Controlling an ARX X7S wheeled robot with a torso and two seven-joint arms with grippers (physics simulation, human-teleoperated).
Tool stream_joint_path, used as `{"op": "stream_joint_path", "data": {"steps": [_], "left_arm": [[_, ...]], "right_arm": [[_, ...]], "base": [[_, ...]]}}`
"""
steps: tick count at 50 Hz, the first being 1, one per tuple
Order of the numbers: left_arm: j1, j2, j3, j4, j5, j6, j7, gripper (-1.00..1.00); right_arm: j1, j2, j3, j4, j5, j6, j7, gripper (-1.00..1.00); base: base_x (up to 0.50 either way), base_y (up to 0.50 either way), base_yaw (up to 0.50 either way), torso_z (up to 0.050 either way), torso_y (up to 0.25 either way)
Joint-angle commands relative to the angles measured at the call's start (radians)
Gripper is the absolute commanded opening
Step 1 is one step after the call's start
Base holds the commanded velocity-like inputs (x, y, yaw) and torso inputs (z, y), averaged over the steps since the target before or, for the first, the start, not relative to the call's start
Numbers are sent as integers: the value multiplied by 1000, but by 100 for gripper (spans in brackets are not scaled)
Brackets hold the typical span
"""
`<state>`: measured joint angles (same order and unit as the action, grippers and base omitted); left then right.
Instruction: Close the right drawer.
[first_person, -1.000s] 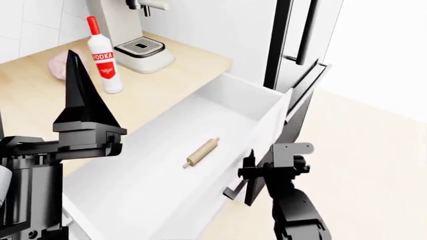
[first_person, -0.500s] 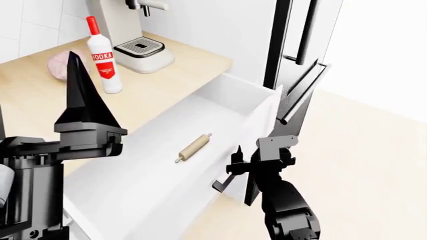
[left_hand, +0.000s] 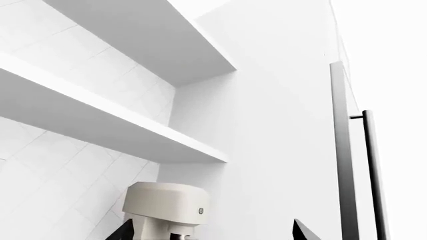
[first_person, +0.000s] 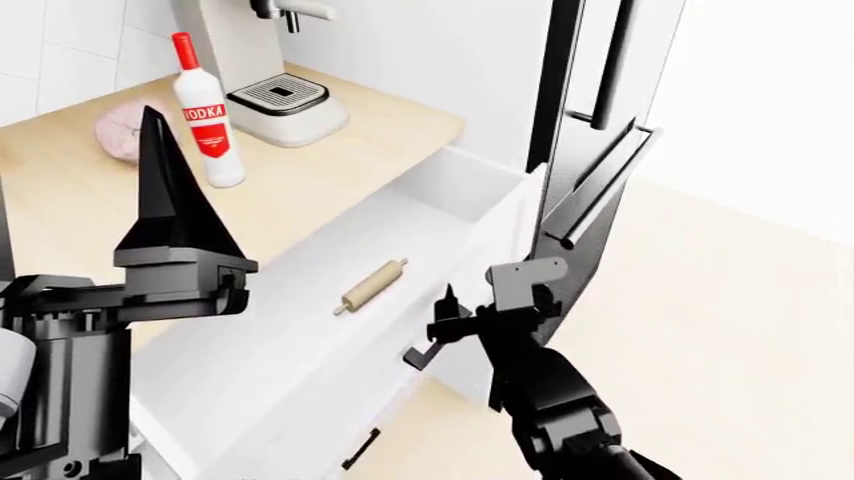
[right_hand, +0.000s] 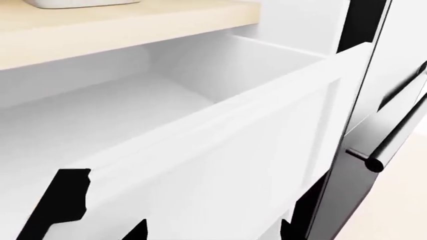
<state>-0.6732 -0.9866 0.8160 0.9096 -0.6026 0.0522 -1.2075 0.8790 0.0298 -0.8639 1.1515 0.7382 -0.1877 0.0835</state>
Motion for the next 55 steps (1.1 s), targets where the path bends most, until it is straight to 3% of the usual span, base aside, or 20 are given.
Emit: {"op": "stream_joint_path", "data": {"steps": [1,15,23,55], "left_arm": [[4,-2,-4,-2,1,5,2,100],[2,-4,-9,3,-5,0,1,100],[7,-3,-10,-4,-4,4,3,100],[14,-1,-12,-7,0,3,11,100]], "right_arm": [[56,-29,-273,-4,194,-46,-18,100],[101,-30,-545,-5,439,-97,-18,100],[121,-30,-633,-16,514,-112,-22,100],[177,-30,-677,-94,537,-57,-20,100]], "base": [[0,0,0,0,0],[0,0,0,0,1],[0,0,0,0,3],[0,0,0,0,1]]}}
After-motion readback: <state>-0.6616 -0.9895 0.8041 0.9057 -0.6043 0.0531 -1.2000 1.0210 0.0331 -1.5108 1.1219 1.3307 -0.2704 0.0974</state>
